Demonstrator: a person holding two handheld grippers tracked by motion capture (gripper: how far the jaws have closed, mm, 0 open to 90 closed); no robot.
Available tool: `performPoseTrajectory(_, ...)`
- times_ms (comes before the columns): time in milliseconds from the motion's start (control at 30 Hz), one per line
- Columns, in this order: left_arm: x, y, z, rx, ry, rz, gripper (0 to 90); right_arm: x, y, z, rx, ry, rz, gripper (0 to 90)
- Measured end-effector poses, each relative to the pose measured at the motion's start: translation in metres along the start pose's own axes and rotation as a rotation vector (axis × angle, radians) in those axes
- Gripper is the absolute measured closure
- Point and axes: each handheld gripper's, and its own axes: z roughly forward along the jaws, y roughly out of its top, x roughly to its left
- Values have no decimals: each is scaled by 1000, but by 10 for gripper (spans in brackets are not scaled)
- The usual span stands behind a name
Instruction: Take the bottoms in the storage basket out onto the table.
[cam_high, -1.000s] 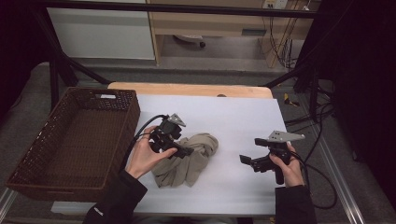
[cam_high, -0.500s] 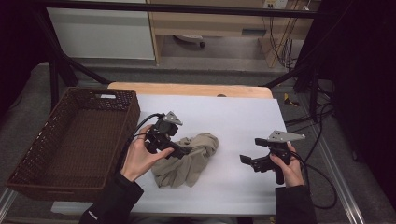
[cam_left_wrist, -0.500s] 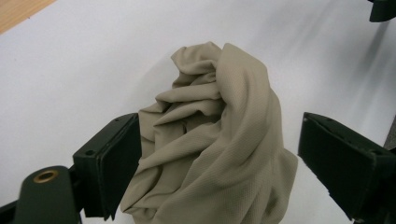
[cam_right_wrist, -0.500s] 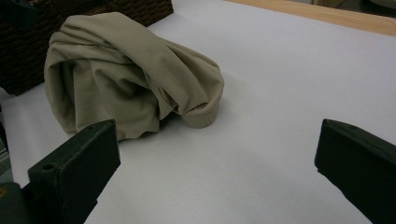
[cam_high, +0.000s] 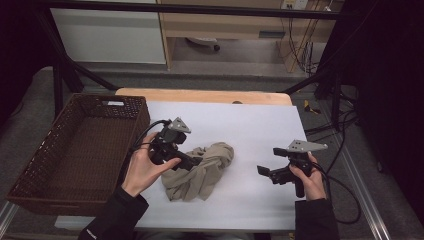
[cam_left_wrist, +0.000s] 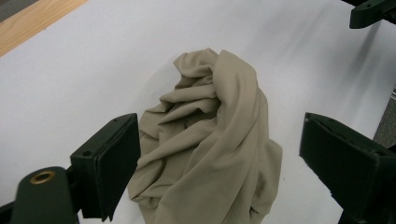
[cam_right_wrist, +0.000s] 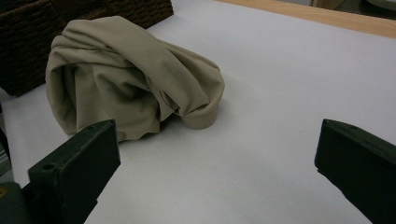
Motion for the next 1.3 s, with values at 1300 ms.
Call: performPoseTrajectory(1300, 34, -50, -50, -45, 75, -69, 121, 0, 0, 0, 2, -2, -2, 7)
